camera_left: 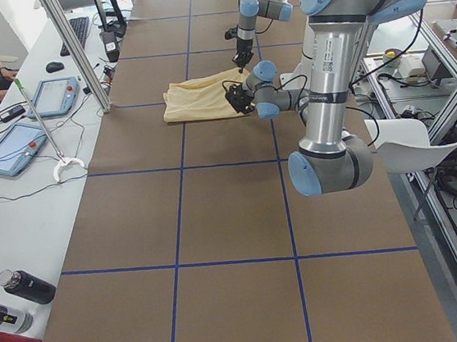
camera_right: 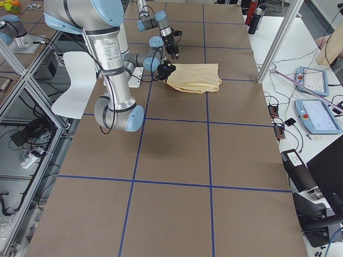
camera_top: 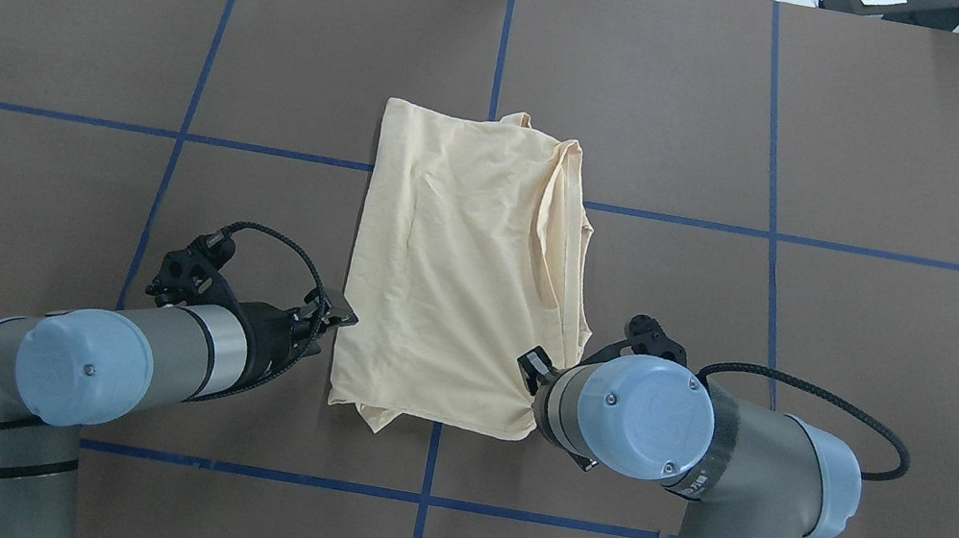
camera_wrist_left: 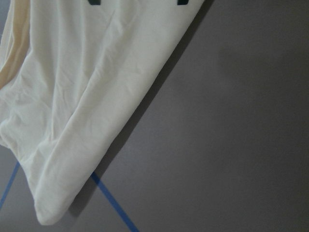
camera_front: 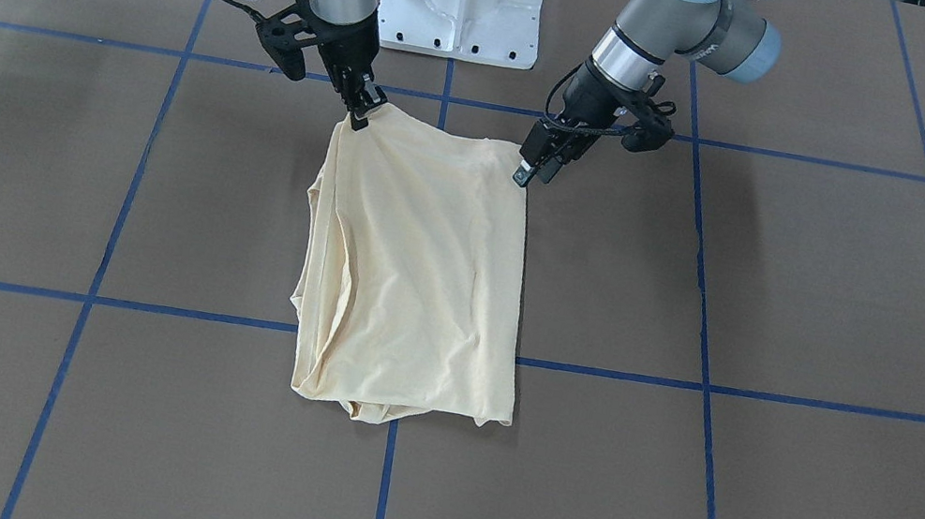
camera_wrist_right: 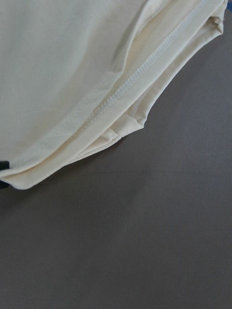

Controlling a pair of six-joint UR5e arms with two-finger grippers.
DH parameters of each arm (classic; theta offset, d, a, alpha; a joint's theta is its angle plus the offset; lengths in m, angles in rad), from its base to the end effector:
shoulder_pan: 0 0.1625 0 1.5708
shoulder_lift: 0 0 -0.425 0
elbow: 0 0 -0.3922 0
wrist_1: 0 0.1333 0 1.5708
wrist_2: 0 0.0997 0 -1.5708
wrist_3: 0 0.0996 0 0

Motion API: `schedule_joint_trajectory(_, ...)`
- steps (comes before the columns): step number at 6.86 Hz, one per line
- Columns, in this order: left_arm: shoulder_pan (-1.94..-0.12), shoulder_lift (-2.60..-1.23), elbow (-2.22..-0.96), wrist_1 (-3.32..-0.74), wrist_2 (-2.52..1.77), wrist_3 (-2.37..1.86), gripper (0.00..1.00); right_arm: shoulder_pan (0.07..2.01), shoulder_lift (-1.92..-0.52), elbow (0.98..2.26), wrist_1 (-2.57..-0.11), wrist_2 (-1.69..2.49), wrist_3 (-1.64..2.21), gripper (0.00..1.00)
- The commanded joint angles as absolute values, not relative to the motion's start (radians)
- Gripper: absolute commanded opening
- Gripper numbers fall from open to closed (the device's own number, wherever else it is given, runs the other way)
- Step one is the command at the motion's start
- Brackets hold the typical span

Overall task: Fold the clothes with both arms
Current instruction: 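Move the left gripper to the shirt's near corner beside the right gripper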

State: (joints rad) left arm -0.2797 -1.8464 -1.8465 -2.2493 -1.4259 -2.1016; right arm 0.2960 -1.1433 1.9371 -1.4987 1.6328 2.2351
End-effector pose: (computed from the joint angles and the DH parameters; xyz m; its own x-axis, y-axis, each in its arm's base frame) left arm 0.5128 -0.3009 0.3050 0.0727 -0.5421 -0.8372 0.5111 0.7411 -0.4354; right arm -0.5287 -0.2941 0.2581 0.3363 0.7459 0.5750 -0.5758 0.6460 -0.5012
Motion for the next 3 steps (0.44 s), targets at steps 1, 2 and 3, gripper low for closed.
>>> schedule_joint_trajectory(1,-0.236,-1.842,-1.841,-2.246,-1.410,-2.108,0.66,0.291,-1.143,1.936,-1.499,1.634,2.235,0.00)
schedule_joint_trajectory(2,-0.223,-1.844,-1.838,-2.246,-1.408,-2.109,0.66,0.291,-1.143,1.936,-1.499,1.634,2.235,0.00)
schedule_joint_trajectory(3,-0.212,-1.839,-1.833,-2.246,-1.408,-2.114,0.66,0.290,-1.141,1.936,-1.499,1.634,2.235,0.00)
